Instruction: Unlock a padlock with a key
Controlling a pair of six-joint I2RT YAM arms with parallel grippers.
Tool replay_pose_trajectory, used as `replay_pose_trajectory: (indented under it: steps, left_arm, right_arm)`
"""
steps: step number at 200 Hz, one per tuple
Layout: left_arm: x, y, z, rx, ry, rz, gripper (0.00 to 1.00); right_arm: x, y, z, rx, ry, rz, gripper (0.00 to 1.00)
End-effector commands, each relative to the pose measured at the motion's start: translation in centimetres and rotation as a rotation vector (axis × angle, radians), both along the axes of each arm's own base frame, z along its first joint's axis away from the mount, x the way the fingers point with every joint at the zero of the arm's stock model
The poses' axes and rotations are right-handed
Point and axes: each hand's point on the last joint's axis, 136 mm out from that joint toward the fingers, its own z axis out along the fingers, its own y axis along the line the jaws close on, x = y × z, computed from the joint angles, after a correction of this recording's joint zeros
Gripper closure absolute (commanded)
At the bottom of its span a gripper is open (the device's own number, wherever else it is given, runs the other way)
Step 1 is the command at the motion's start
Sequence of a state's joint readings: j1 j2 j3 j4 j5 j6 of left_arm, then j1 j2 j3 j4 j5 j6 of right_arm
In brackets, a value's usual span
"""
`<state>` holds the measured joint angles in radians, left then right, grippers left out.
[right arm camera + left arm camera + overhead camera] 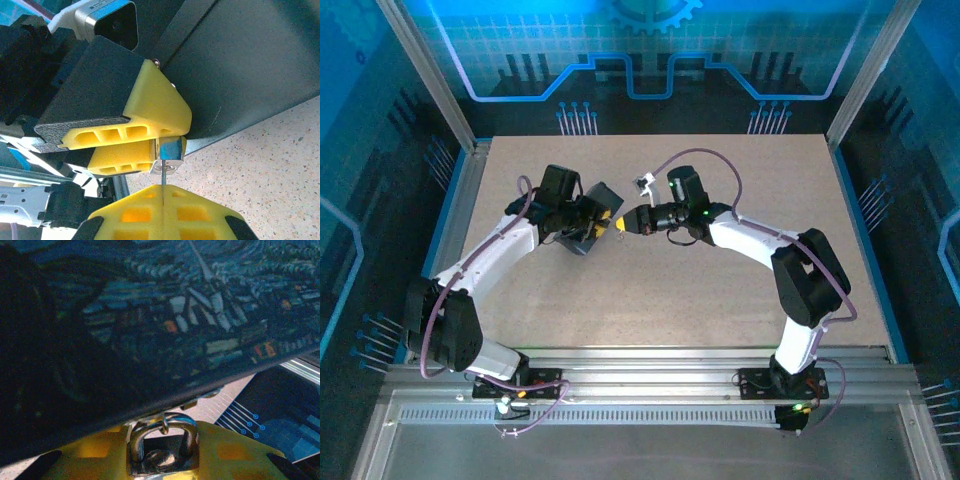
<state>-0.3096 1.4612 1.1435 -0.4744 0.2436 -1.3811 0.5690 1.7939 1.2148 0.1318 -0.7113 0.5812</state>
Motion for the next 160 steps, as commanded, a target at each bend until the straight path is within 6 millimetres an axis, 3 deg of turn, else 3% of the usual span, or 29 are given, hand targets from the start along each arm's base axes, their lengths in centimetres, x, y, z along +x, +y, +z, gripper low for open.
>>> replay_pose_trajectory:
  steps: [1, 36, 102, 160]
  left_arm:
    - [0.3, -0.5, 3.3, -0.027, -0.088, -0.031, 1.00]
    - [0.3, -0.6, 3.1, -0.035, -0.082, -0.031, 1.00]
    - [0.6, -1.4, 3.7, -0.099, -0.086, -0.029, 1.00]
    - [0.6, -1.5, 3.4, -0.113, -0.074, -0.020, 1.00]
  right_arm:
    - [0.4, 1.0, 1.6, 0.037, -0.040, 0.014, 1.00]
    - [0.3, 1.3, 2.2, 0.047, -0.059, 0.022, 1.00]
    - [0.7, 2.0, 0.7, 0.031, -0.033, 0.020, 1.00]
    - [0.8, 2.9, 1.4, 0.064, -0.046, 0.017, 1.00]
